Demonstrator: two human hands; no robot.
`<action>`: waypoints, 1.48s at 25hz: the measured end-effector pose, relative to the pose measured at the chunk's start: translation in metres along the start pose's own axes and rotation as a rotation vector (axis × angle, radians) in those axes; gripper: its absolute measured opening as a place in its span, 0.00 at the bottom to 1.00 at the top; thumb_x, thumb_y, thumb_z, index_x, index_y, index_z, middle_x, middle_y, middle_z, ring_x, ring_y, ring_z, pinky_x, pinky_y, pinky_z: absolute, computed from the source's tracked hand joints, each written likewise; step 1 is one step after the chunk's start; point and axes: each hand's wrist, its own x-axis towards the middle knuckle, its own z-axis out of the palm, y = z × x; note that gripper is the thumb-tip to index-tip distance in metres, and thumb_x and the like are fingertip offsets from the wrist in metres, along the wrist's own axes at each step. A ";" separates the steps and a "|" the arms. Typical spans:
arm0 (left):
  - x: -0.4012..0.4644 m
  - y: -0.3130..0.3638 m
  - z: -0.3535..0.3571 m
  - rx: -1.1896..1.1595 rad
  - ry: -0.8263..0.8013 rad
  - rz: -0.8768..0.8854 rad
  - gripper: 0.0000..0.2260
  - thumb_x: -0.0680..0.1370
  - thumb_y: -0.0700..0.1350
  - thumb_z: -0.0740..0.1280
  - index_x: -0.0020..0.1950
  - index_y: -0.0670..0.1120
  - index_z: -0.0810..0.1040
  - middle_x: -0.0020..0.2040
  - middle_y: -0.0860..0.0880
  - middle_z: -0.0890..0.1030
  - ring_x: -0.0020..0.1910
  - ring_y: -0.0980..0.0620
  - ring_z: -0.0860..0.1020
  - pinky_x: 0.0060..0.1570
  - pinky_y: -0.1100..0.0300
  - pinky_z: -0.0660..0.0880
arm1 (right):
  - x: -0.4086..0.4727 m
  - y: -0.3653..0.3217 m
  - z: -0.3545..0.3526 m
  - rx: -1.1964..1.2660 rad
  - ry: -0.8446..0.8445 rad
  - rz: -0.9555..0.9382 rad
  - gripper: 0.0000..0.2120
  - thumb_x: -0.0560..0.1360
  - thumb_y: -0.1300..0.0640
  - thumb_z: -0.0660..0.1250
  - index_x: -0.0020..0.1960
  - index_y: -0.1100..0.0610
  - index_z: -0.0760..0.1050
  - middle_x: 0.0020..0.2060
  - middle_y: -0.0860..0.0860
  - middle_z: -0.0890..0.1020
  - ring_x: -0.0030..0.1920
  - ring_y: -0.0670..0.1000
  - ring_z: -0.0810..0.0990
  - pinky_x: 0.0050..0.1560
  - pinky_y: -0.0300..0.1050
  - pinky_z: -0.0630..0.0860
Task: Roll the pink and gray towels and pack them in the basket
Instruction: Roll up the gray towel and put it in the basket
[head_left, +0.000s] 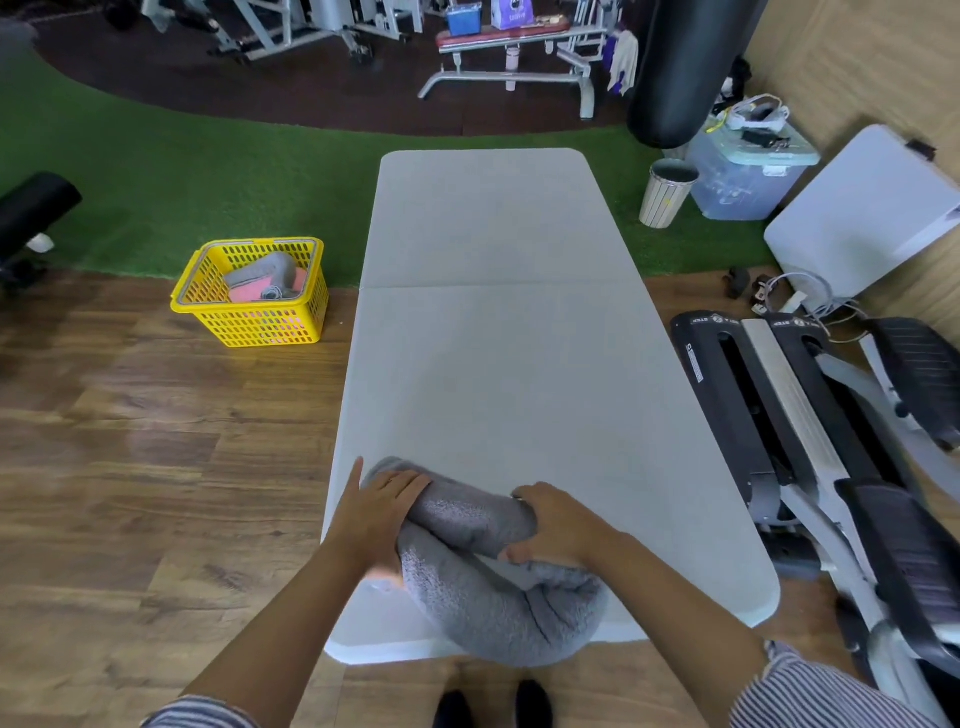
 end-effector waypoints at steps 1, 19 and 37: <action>0.002 0.000 0.001 0.028 0.051 0.003 0.56 0.39 0.68 0.71 0.66 0.49 0.73 0.63 0.53 0.77 0.63 0.50 0.76 0.66 0.34 0.56 | -0.004 0.004 -0.003 -0.019 -0.014 0.047 0.30 0.63 0.43 0.72 0.61 0.53 0.70 0.54 0.51 0.73 0.52 0.52 0.73 0.50 0.46 0.73; -0.016 0.023 0.011 -0.039 0.037 -0.058 0.49 0.44 0.66 0.67 0.60 0.43 0.77 0.40 0.51 0.80 0.36 0.51 0.78 0.47 0.51 0.75 | -0.011 0.018 0.015 -0.519 0.279 -0.071 0.33 0.70 0.50 0.64 0.71 0.47 0.52 0.65 0.54 0.69 0.58 0.60 0.73 0.48 0.52 0.72; -0.027 0.031 0.008 0.100 -0.160 -0.105 0.59 0.57 0.63 0.75 0.76 0.44 0.44 0.69 0.46 0.62 0.66 0.47 0.65 0.68 0.50 0.61 | -0.018 -0.006 0.023 -0.776 -0.067 0.137 0.62 0.59 0.38 0.75 0.73 0.46 0.31 0.74 0.57 0.45 0.72 0.65 0.48 0.62 0.72 0.57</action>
